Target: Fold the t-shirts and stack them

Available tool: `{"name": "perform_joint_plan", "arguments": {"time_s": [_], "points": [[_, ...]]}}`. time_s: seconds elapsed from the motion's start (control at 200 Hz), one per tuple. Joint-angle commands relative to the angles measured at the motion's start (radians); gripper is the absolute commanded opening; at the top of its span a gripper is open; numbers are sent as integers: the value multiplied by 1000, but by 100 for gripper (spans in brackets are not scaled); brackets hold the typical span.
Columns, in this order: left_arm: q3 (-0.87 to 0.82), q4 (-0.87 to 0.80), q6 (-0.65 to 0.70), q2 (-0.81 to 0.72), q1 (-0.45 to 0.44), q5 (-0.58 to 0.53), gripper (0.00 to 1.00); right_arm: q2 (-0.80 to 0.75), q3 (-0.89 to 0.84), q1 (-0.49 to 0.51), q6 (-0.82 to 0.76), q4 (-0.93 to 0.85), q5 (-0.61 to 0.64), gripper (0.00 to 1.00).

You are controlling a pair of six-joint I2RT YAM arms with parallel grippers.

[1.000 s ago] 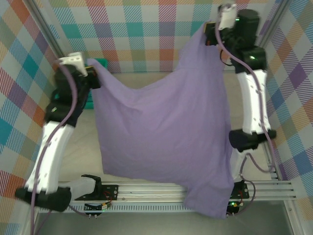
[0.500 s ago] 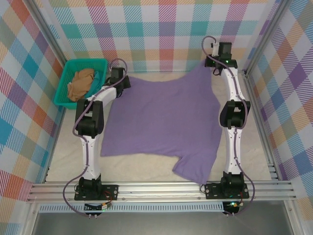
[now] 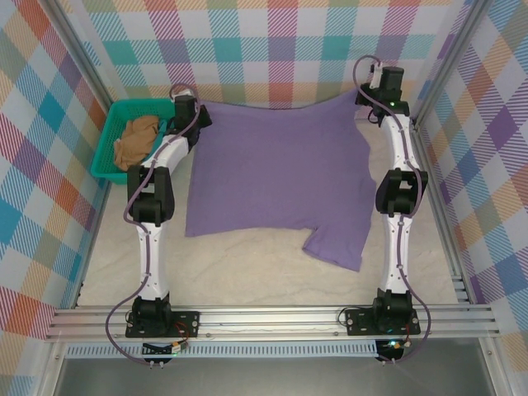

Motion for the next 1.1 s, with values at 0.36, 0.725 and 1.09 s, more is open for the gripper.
{"name": "perform_joint_plan", "arguments": {"time_s": [0.36,0.725,1.09], "points": [[-126,36,-15,-70,3,63,0,-368,-416,7,48,24,-173,0],[-283,50,0,-175,24,52,0,-634,-888,5,74,180,-171,0],[-415,46,15,-265,53,60,0,-781,-1152,6,100,235,-152,0]]}}
